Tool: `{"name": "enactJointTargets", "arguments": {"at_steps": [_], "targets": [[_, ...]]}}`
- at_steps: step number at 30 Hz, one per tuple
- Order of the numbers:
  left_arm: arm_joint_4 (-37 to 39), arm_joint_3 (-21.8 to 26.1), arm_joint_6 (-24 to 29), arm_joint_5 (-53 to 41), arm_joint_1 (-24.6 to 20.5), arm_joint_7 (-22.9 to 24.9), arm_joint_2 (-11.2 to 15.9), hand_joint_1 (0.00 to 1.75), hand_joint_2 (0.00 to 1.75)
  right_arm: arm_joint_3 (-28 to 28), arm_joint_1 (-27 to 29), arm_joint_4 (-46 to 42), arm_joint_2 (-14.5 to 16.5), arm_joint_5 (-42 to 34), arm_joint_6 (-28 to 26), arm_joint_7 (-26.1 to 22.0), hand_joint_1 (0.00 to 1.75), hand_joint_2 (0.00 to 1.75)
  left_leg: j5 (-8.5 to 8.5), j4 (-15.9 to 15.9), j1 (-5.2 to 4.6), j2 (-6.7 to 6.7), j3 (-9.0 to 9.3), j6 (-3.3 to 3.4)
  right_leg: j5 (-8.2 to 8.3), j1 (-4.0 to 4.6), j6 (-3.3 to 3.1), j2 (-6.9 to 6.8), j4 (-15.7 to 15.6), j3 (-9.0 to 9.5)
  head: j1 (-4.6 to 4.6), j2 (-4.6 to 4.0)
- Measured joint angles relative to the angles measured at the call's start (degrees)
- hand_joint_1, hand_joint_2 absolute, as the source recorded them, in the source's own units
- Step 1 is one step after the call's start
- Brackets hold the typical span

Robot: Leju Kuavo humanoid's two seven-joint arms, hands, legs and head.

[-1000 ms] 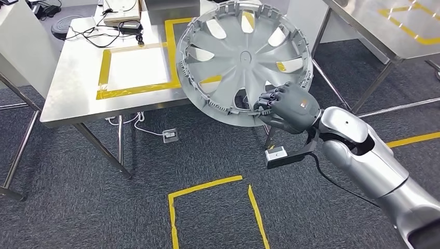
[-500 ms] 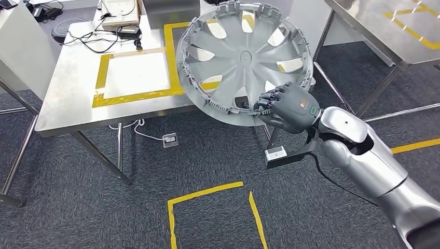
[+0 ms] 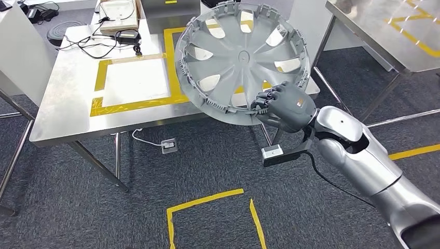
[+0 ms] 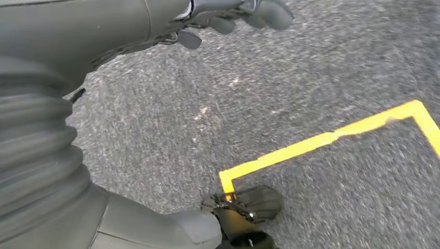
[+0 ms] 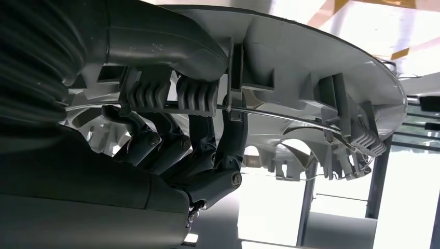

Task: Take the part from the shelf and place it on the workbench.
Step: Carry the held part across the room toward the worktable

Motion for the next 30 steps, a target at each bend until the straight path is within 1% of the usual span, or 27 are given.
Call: {"name": "enactJointTargets", "arguments": {"at_steps": [1, 2, 3, 4, 5, 6, 7, 8, 9, 10, 11, 12, 14, 16, 17, 18, 19, 20, 21, 22, 23, 24, 25, 26, 27, 28, 30], "targets": [[-0.02, 0.01, 0.02, 0.01, -0.01, 0.01, 0.01, 0.00, 1.75, 0.00, -0.06, 0.02, 0.06, -0.01, -0.01, -0.05, 1.75, 1.75, -0.15, -0.16, 0.10, -0.04, 0.26, 0.39, -0.42, -0.06, 0.30, -0.06, 0.61, -0.22, 0.01, 0.00], [-0.04, 0.02, 0.03, 0.01, -0.05, 0.01, 0.02, 0.00, 1.75, 0.00, -0.13, 0.04, 0.13, -0.02, -0.01, -0.08, 1.75, 1.75, -0.29, -0.35, 0.23, -0.06, 0.55, 0.76, -1.24, -0.09, 0.56, -0.11, 2.39, -1.10, 0.06, 0.00], [-0.05, 0.03, 0.04, 0.01, -0.09, 0.00, -0.01, 0.00, 1.75, 0.00, -0.15, 0.09, 0.18, -0.02, 0.00, -0.08, 1.75, 1.75, -0.49, -0.45, 0.31, -0.08, 0.81, 1.07, -2.45, -0.13, 0.76, -0.14, 5.46, -2.81, 0.11, 0.00], [-0.04, 0.03, 0.05, 0.01, -0.12, 0.01, -0.04, 0.00, 1.75, 0.01, -0.12, 0.16, 0.23, -0.02, 0.00, -0.06, 1.75, 1.75, -0.74, -0.45, 0.29, -0.11, 1.01, 1.31, -3.80, -0.12, 0.89, -0.13, 9.43, -5.16, 0.14, 0.00], [-0.04, 0.03, 0.05, 0.01, -0.07, 0.01, -0.06, 0.00, 1.75, 0.01, -0.01, 0.27, 0.27, -0.02, 0.00, -0.02, 1.75, 1.75, -1.01, -0.43, 0.26, -0.14, 1.22, 1.44, -4.81, -0.12, 0.99, -0.12, 13.34, -7.71, 0.15, 0.00], [-0.03, 0.03, 0.06, 0.01, 0.04, 0.02, -0.08, 0.00, 1.75, 0.02, 0.14, 0.38, 0.29, -0.01, 0.00, 0.01, 1.75, 1.75, -1.32, -0.41, 0.23, -0.19, 1.54, 1.49, -4.92, -0.12, 1.03, -0.13, 15.95, -9.74, 0.15, 0.00], [-0.03, 0.04, 0.07, 0.01, 0.14, 0.02, -0.07, 0.00, 1.75, 0.02, 0.25, 0.46, 0.31, 0.00, -0.01, -0.01, 1.75, 1.75, -1.67, -0.39, 0.20, -0.24, 1.96, 1.46, -3.82, -0.12, 1.01, -0.13, 16.47, -10.81, 0.15, 0.00], [-0.02, 0.04, 0.09, 0.01, 0.20, 0.02, -0.07, 0.00, 1.75, 0.02, 0.31, 0.51, 0.31, 0.00, -0.01, -0.05, 1.75, 1.75, -2.08, -0.37, 0.19, -0.29, 2.54, 1.40, -1.56, -0.12, 0.91, -0.13, 14.71, -10.71, 0.15, 0.00], [-0.01, 0.05, 0.11, 0.01, 0.22, 0.02, -0.08, 0.00, 1.75, 0.02, 0.33, 0.54, 0.31, -0.01, -0.02, -0.09, 1.75, 1.75, -2.55, -0.36, 0.19, -0.34, 3.20, 1.28, 1.44, -0.10, 0.73, -0.15, 11.01, -9.60, 0.15, 0.00], [0.01, 0.05, 0.14, 0.01, 0.22, 0.02, -0.10, 0.00, 1.75, 0.02, 0.36, 0.54, 0.31, -0.01, -0.04, -0.10, 1.75, 1.75, -3.01, -0.35, 0.16, -0.38, 3.68, 1.10, 3.83, -0.01, 0.48, -0.21, 7.12, -8.13, 0.13, 0.00], [0.02, 0.05, 0.16, 0.01, 0.19, 0.01, -0.11, 0.00, 1.75, 0.02, 0.36, 0.53, 0.31, -0.02, -0.07, -0.08, 1.75, 1.75, -3.41, -0.28, 0.09, -0.45, 4.02, 0.83, 5.23, 0.15, 0.15, -0.25, 3.58, -6.65, 0.10, 0.00], [0.03, 0.05, 0.18, 0.01, 0.18, -0.01, -0.12, 0.00, 1.75, 0.02, 0.39, 0.51, 0.31, -0.03, -0.10, -0.03, 1.75, 1.75, -3.68, -0.26, 0.04, -0.49, 4.14, 0.52, 5.68, 0.35, -0.20, -0.29, 1.39, -5.72, 0.07, 0.00], [0.04, 0.05, 0.20, 0.00, 0.23, -0.08, -0.13, 0.00, 1.75, 0.01, 0.45, 0.46, 0.30, -0.05, -0.15, 0.07, 1.75, 1.75, -3.98, -0.37, -0.02, -0.48, 4.22, -0.15, 4.88, 0.65, -0.85, -0.21, 0.14, -5.13, 0.06, 0.00], [0.01, 0.05, 0.20, -0.06, 0.29, -0.18, -0.10, 0.00, 1.75, -0.07, 0.57, 0.29, 0.28, -0.09, -0.14, 0.22, 1.75, 1.75, -4.54, -0.09, 0.01, -0.30, 4.28, -0.78, 4.62, 0.30, -1.44, -0.14, -0.20, -4.58, 0.07, 0.00], [-0.01, 0.05, 0.20, -0.11, 0.25, -0.23, -0.09, 0.00, 1.75, -0.15, 0.59, 0.17, 0.27, -0.13, -0.12, 0.30, 1.75, 1.75, -5.24, 1.30, 0.03, -0.21, 3.74, -1.07, 4.49, 0.07, -1.76, -0.15, -0.46, -4.11, 0.02, 0.00], [-0.03, 0.05, 0.20, -0.16, 0.19, -0.25, -0.07, 0.00, 1.75, -0.22, 0.66, 0.07, 0.25, -0.16, -0.09, 0.41, 1.75, 1.75, -6.32, 3.91, 0.10, -0.12, 2.42, -1.35, 4.30, -0.12, -2.02, -0.20, -0.64, -3.64, -0.04, 0.00], [-0.02, 0.05, 0.20, -0.22, 0.14, -0.26, -0.07, 0.00, 1.75, -0.28, 0.77, -0.01, 0.23, -0.20, -0.06, 0.46, 1.75, 1.75, -7.61, 7.57, 0.16, -0.03, 0.42, -1.58, 4.03, -0.15, -2.20, -0.22, -0.69, -3.31, -0.09, 0.00], [-0.01, 0.05, 0.20, -0.26, 0.15, -0.21, -0.07, 0.00, 1.75, -0.31, 0.99, -0.03, 0.20, -0.25, -0.04, 0.54, 1.75, 1.75, -8.77, 11.55, 0.26, 0.06, -2.00, -1.76, 3.76, -0.16, -2.27, -0.23, -0.69, -3.02, -0.12, 0.00], [0.00, 0.05, 0.20, -0.29, 0.22, -0.14, -0.07, 0.00, 1.75, -0.32, 1.30, -0.06, 0.17, -0.29, -0.03, 0.59, 1.75, 1.75, -9.24, 14.61, 0.33, 0.14, -4.14, -1.89, 3.46, -0.16, -2.24, -0.20, -0.68, -2.70, -0.11, 0.00], [0.01, 0.05, 0.20, -0.31, 0.33, -0.07, -0.06, 0.00, 1.75, -0.34, 1.63, -0.14, 0.14, -0.33, -0.03, 0.61, 1.75, 1.75, -8.62, 15.84, 0.35, 0.20, -5.44, -1.93, 3.11, -0.17, -2.19, -0.13, -0.68, -2.27, -0.10, 0.00], [0.02, 0.05, 0.20, -0.32, 0.43, -0.01, -0.05, 0.00, 1.75, -0.35, 1.91, -0.23, 0.12, -0.37, -0.03, 0.63, 1.75, 1.75, -6.78, 14.87, 0.36, 0.23, -5.64, -1.90, 2.71, -0.18, -2.11, -0.05, -0.67, -1.71, -0.11, 0.00], [0.02, 0.05, 0.20, -0.33, 0.50, 0.02, -0.03, 0.00, 1.75, -0.37, 2.11, -0.35, 0.11, -0.40, -0.03, 0.64, 1.75, 1.75, -4.04, 11.77, 0.37, 0.24, -4.76, -1.79, 2.25, -0.20, -1.97, 0.02, -0.66, -1.06, -0.10, 0.00], [0.02, 0.05, 0.20, -0.33, 0.54, 0.02, -0.01, 0.00, 1.75, -0.39, 2.25, -0.45, 0.11, -0.43, -0.01, 0.69, 1.75, 1.75, -1.36, 7.79, 0.36, 0.25, -3.43, -1.63, 1.76, -0.20, -1.75, 0.07, -0.65, -0.47, -0.11, 0.00], [0.04, 0.05, 0.19, -0.34, 0.52, 0.02, 0.01, 0.00, 1.75, -0.41, 2.30, -0.52, 0.09, -0.47, 0.02, 0.79, 1.75, 1.75, 0.39, 4.14, 0.34, 0.24, -1.93, -1.46, 1.29, -0.06, -1.44, 0.16, -0.53, -0.09, -0.15, 0.00], [0.06, 0.05, 0.17, -0.37, 0.44, 0.03, 0.02, 0.00, 1.75, -0.47, 2.34, -0.63, 0.04, -0.51, 0.06, 0.92, 1.75, 1.75, 1.10, 1.67, 0.30, 0.20, -0.91, -1.16, 0.96, 0.07, -1.11, 0.22, -0.46, 0.03, -0.19, 0.00], [0.08, 0.05, 0.17, -0.41, 0.40, 0.04, 0.02, 0.00, 1.75, -0.56, 2.41, -0.75, -0.04, -0.53, 0.10, 1.05, 1.75, 1.75, 0.91, 0.56, 0.22, 0.14, -0.45, -0.84, 0.74, 0.18, -0.77, 0.26, -0.42, -0.04, -0.20, 0.00], [0.08, 0.05, 0.15, -0.58, 0.39, 0.08, 0.02, 0.00, 1.75, -0.80, 2.54, -1.16, -0.38, -0.57, 0.14, 1.13, 1.75, 1.75, 0.13, 0.23, 0.16, 0.01, -0.22, -0.01, 0.44, 0.15, -0.13, 0.27, -0.52, -0.10, -0.15, 0.00]]}}
